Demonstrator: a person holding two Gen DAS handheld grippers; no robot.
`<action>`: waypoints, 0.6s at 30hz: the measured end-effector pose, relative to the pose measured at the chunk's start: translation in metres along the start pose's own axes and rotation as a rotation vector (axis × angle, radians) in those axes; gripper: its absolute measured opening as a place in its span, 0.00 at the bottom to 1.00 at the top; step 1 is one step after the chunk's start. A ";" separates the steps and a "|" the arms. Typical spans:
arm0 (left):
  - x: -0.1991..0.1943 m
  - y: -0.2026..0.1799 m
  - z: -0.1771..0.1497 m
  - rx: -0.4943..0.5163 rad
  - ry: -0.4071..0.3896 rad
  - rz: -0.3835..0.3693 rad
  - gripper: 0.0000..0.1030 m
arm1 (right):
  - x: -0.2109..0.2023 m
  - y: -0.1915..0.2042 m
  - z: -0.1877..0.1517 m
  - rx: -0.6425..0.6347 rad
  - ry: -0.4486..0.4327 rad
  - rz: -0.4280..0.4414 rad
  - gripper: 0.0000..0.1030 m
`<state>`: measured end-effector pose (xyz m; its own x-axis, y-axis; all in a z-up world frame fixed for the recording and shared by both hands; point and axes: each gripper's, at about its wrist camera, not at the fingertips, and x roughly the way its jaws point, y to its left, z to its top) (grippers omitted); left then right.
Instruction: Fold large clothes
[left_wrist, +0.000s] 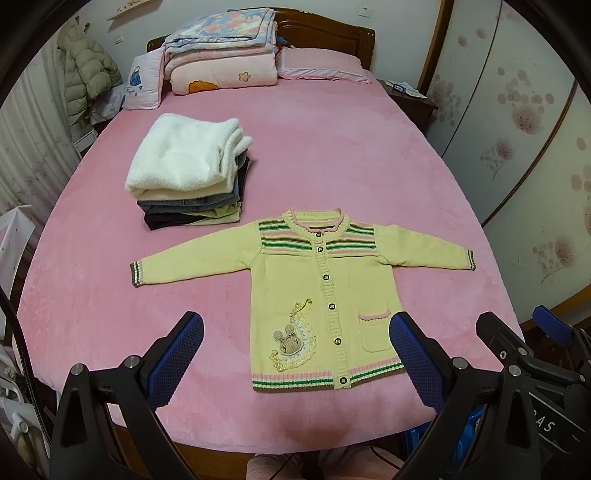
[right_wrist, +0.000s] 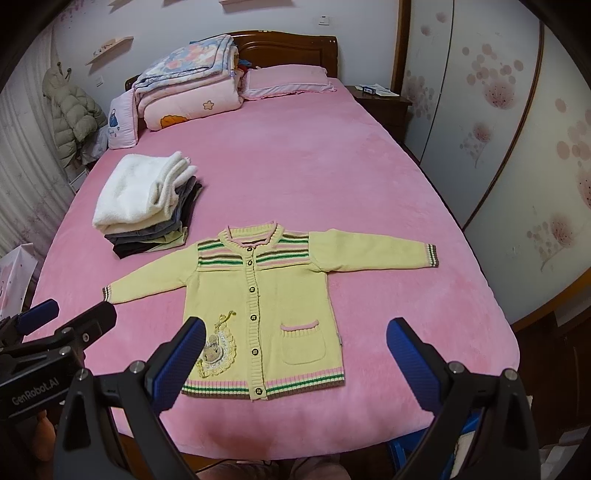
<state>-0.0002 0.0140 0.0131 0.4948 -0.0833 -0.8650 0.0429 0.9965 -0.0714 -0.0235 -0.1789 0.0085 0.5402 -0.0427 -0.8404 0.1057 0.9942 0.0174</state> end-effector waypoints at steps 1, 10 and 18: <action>0.000 0.001 0.001 0.003 -0.003 -0.003 0.97 | -0.001 0.001 0.000 0.002 -0.002 -0.004 0.96; 0.003 0.010 0.007 0.042 -0.001 -0.026 0.97 | -0.005 0.013 -0.001 0.027 -0.015 -0.045 0.96; 0.006 0.020 0.008 0.077 0.002 -0.041 0.98 | -0.007 0.026 -0.007 0.065 -0.014 -0.067 0.96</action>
<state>0.0111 0.0338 0.0102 0.4899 -0.1237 -0.8630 0.1296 0.9892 -0.0683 -0.0302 -0.1517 0.0108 0.5415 -0.1106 -0.8334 0.1956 0.9807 -0.0031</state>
